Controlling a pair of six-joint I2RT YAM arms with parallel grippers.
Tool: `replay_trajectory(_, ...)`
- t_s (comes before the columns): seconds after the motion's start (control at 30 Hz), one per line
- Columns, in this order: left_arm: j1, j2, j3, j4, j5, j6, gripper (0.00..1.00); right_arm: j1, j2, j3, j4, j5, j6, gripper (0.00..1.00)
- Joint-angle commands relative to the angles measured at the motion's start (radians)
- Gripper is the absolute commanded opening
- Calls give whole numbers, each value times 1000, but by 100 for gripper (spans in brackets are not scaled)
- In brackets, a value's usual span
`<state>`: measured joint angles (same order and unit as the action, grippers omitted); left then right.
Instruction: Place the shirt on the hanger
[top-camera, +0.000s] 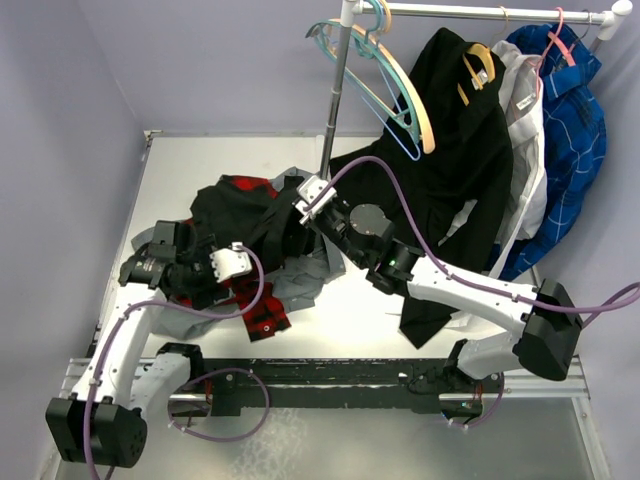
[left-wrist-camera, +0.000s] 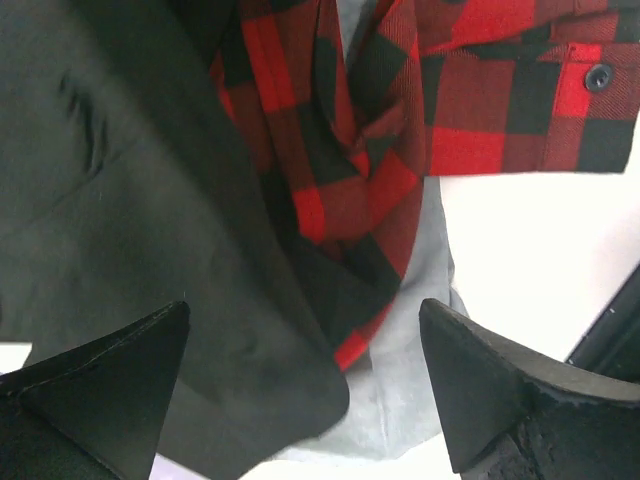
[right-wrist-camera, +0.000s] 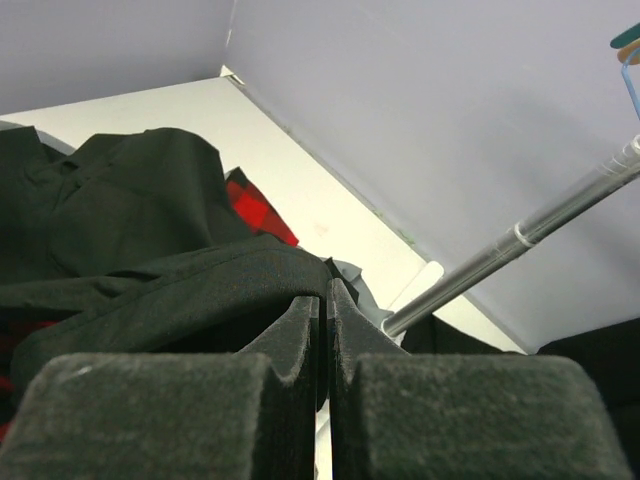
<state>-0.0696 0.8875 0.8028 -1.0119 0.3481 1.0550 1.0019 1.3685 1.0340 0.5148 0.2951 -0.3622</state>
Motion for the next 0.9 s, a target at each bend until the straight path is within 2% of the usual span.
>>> replay_trajectory(0.0,-66,41,-50,162,12,-47,99,-6,-1,54,70,4,46,0)
replay_trajectory(0.1,-103,74,-79,244,-35,-85,99,-12,10,58,75,0,46,0)
replay_trajectory(0.17,-111,106,-94,308,-74,-106,89,-17,15,56,82,-5,47,0)
replay_trajectory(0.2,-111,125,-95,337,-93,-115,76,-18,16,55,84,-6,47,0)
replay_trajectory(0.23,-111,141,-94,364,-111,-124,55,-19,18,53,86,-7,47,0)
replay_trajectory(0.27,-111,154,-87,384,-133,-134,23,-19,17,50,89,-7,47,0)
replay_trajectory(0.3,-111,161,-75,395,-152,-145,1,-19,15,47,89,-7,47,0)
replay_trajectory(0.43,-111,101,14,313,-186,-129,0,-19,-34,39,49,-10,51,0)
replay_trajectory(0.53,-111,5,125,226,-206,-100,0,-18,-88,90,-80,-10,54,0)
replay_trajectory(0.67,-110,-74,343,155,-220,-113,0,-11,-136,252,-291,-74,104,0)
replay_trajectory(0.87,-109,-15,707,72,-215,-194,0,3,-121,523,-491,-73,105,0)
